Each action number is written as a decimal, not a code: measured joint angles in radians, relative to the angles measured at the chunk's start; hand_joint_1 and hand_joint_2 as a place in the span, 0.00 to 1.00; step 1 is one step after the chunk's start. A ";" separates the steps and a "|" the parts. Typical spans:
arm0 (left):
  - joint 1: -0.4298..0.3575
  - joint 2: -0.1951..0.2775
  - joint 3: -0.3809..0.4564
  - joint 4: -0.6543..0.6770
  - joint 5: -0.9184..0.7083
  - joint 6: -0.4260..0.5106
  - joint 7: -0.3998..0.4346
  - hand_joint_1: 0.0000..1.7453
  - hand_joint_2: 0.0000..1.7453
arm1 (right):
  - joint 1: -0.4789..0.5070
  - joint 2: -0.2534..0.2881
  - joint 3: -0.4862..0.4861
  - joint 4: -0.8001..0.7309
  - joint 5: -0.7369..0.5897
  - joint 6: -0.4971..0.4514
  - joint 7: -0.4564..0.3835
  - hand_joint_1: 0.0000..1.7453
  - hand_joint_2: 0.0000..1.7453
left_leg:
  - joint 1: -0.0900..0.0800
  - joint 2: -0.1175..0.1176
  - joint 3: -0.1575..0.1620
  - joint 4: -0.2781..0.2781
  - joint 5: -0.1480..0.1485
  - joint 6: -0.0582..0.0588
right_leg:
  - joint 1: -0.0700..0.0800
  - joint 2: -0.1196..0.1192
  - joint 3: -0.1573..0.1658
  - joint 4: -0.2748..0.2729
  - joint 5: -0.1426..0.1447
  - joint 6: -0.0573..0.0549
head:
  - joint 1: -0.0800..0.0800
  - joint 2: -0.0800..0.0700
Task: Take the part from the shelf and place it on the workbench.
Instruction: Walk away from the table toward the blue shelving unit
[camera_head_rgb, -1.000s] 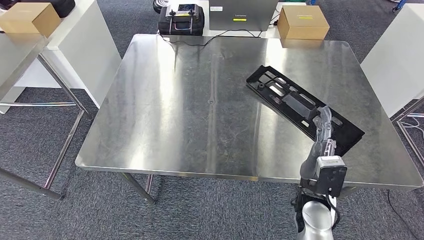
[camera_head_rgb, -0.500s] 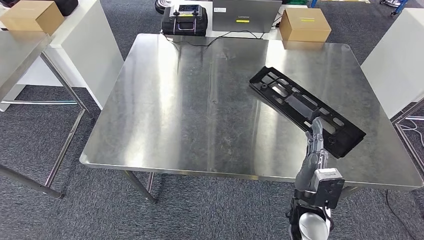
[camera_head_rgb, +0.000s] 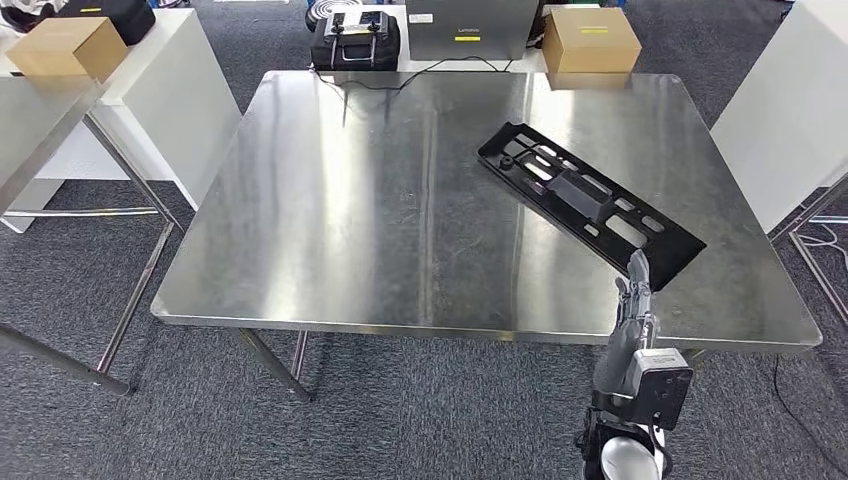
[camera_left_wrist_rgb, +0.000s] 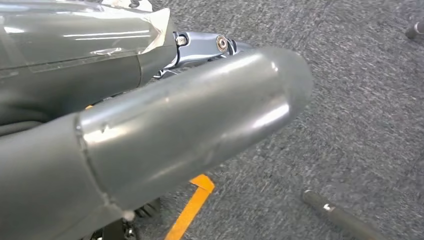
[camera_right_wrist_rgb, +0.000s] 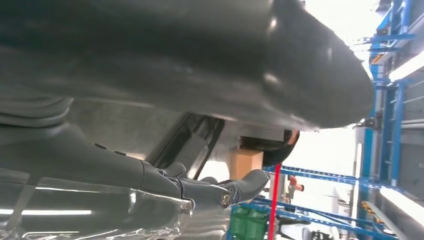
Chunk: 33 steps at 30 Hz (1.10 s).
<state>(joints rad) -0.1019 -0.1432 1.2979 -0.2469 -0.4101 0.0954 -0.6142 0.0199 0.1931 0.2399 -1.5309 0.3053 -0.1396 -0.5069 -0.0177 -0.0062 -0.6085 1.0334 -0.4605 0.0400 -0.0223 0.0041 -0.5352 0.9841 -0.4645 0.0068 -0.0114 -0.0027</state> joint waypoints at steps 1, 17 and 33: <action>0.000 0.000 0.000 0.000 0.000 0.000 0.000 0.00 0.00 | 0.003 0.000 -0.001 0.000 0.000 0.000 0.000 0.00 0.00 | 0.007 0.001 -0.023 0.078 -0.052 -0.011 | 0.001 -0.001 -0.014 0.000 0.011 -0.006 | -0.001 0.000; -0.001 -0.003 -0.002 -0.004 -0.039 0.008 0.023 0.00 0.00 | 0.052 -0.005 -0.057 -0.005 0.005 -0.046 -0.006 0.00 0.00 | 0.013 0.015 0.053 -0.069 0.023 0.030 | 0.009 -0.004 -0.150 0.290 -0.102 0.025 | 0.005 0.000; 0.001 0.001 -0.006 -0.006 -0.060 0.029 0.011 0.00 0.00 | 0.079 0.032 -0.097 0.008 0.065 -0.048 0.015 0.00 0.00 | 0.033 0.008 -0.057 0.230 -0.112 -0.050 | 0.004 -0.012 -0.007 -0.019 0.024 -0.010 | -0.003 0.000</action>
<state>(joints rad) -0.1004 -0.1427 1.2922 -0.2530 -0.4705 0.1243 -0.6036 0.0987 0.2249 0.1432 -1.5225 0.3700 -0.1879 -0.4922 0.0154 0.0018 -0.6651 1.2639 -0.5727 -0.0104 -0.0185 -0.0076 -0.5421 0.9654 -0.4404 -0.0034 -0.0142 -0.0027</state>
